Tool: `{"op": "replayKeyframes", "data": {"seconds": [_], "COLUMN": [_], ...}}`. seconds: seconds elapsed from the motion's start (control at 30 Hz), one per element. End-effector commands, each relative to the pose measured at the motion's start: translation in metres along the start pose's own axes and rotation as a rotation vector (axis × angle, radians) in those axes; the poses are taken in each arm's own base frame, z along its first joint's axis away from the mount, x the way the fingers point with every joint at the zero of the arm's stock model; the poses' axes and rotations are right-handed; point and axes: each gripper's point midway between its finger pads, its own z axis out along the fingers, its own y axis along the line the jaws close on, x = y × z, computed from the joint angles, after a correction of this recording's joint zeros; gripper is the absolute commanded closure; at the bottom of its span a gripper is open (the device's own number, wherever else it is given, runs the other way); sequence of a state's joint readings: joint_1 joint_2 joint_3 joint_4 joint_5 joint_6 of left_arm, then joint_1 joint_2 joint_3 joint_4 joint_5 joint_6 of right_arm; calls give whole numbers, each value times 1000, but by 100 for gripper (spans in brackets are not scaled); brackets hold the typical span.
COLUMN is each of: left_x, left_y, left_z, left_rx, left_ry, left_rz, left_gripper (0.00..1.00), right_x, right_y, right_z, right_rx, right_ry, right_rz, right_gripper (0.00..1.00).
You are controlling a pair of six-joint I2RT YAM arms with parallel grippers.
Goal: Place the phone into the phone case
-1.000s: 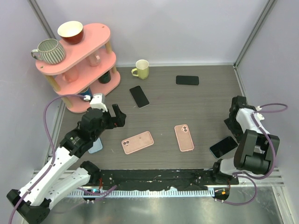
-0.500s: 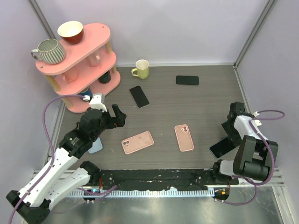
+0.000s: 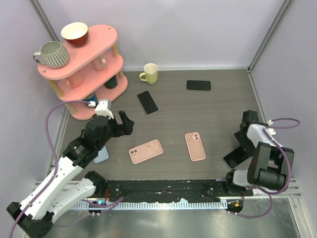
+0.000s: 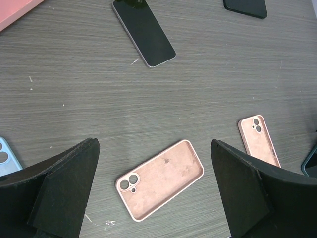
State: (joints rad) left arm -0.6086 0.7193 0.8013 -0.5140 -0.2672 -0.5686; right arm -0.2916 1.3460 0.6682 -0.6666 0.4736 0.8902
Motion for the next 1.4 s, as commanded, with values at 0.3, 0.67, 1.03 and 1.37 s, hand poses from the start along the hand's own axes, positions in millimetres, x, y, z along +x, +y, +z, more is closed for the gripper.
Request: {"op": "replayKeyframes", "data": {"seconds": [0.3, 0.67, 1.03, 1.37], "left_x": [-11, -15, -14, -5], "left_y": [-2, 3, -4, -18], "left_z": [-2, -6, -7, -5], "left_rx": [5, -16, 27, 109], "left_ry": [-45, -67, -68, -35], "left_rz": [-2, 0, -3, -16], "left_gripper": [0, 0, 0, 0], "right_x": [21, 69, 67, 17], "right_y": [91, 171, 167, 150], "right_z": [-17, -42, -71, -115], "right_rx": [-475, -501, -585, -322], "right_ry": [40, -22, -5, -152], "right_rz": [-243, -707, -1017, -1504], "right_gripper": [17, 17, 14, 12]}}
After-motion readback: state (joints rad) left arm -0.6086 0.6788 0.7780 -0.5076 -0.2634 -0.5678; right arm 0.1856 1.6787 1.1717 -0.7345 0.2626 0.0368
